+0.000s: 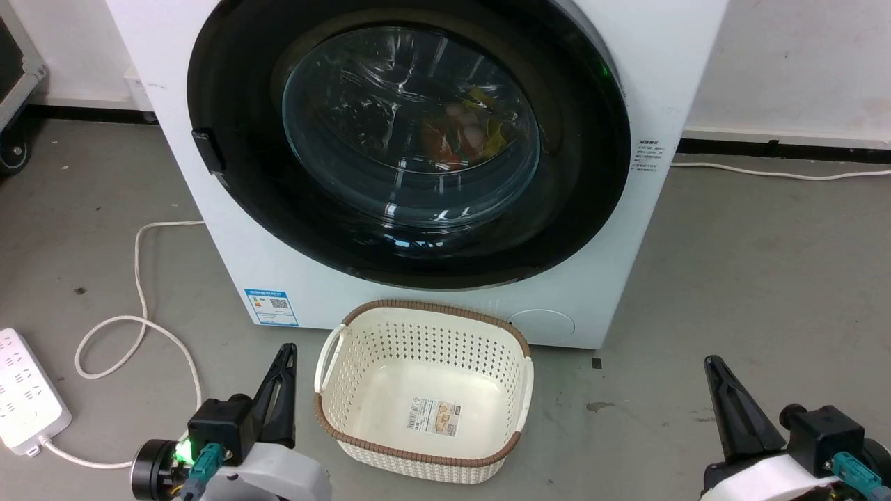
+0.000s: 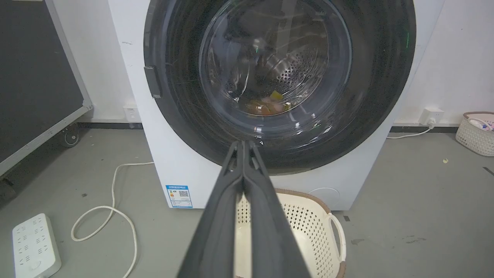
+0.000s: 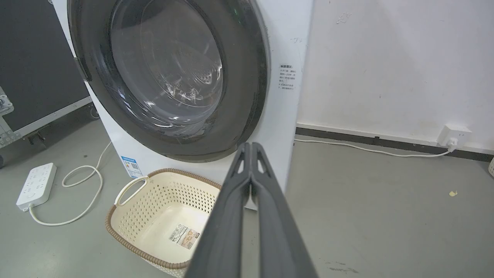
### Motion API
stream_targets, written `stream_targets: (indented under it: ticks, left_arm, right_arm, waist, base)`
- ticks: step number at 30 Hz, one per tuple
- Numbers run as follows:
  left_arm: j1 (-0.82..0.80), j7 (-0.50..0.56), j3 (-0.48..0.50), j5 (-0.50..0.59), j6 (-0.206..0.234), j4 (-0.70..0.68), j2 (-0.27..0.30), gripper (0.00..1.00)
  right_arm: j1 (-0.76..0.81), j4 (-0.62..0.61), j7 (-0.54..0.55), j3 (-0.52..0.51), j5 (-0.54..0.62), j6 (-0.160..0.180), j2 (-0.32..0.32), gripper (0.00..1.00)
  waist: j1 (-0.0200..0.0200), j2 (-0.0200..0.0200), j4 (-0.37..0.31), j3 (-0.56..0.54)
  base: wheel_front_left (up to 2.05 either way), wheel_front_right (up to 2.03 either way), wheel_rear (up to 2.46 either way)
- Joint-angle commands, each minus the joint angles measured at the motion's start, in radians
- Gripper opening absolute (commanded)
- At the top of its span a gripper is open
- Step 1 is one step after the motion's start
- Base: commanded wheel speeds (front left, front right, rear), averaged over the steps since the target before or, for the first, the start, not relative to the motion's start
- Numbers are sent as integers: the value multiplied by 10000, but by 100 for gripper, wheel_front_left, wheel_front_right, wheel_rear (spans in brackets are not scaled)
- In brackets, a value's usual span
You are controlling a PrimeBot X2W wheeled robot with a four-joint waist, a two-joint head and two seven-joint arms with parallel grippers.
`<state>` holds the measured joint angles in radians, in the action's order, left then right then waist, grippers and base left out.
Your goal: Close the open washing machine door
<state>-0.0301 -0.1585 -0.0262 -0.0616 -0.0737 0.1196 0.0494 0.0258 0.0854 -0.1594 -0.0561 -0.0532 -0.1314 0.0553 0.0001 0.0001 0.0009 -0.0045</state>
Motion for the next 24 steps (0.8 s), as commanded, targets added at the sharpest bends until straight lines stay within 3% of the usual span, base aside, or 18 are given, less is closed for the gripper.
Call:
stream_targets:
  ticks: [1, 24]
  left_arm:
    - [121, 59, 18, 82, 46, -76, 3, 0]
    - [176, 529, 93, 247, 259, -421, 5, 0]
  right_arm:
    - [-99, -90, 66, 36, 70, 3, -20, 0]
    - [-148, -325, 537, 197, 212, 4, -30, 0]
  waist:
    - [-1, -1, 0, 1]
    - [-1, -1, -3, 14]
  base:
    - [0, 0, 0]
    - [0, 0, 0]
